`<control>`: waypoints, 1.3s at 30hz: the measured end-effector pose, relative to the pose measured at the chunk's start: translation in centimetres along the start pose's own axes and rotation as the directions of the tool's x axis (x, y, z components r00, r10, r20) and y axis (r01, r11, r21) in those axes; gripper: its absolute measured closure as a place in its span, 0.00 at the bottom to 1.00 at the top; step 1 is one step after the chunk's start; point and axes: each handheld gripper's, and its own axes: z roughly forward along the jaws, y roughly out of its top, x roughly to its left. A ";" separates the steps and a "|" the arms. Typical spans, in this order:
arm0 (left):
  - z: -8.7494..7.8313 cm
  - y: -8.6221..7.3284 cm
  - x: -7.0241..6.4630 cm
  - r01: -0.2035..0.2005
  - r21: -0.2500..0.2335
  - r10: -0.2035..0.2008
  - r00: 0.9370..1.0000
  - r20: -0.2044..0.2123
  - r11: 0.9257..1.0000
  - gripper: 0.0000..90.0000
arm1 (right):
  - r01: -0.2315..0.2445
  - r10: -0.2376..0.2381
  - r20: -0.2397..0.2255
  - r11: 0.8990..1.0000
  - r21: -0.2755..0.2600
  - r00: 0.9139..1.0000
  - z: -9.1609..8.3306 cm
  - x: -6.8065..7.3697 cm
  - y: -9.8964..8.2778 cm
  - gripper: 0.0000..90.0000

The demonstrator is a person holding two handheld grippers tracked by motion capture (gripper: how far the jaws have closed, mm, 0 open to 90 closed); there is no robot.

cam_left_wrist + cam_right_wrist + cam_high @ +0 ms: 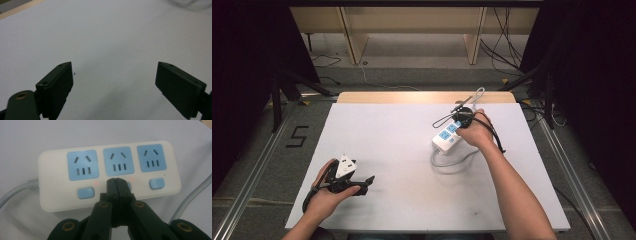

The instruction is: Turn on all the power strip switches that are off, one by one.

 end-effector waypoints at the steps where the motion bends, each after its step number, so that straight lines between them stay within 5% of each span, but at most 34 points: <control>1: 0.0 0.0 0.0 0.000 0.000 0.000 1.000 0.000 1.000 0.16 | 0.000 0.000 0.000 1.000 0.000 1.000 0.0 0.0 0.0 1.00; 39: 0.0 0.0 0.0 0.002 0.001 -0.002 1.000 -0.001 1.000 0.16 | -0.043 0.044 0.059 0.999 -0.013 0.997 0.0 -3.3 0.5 1.00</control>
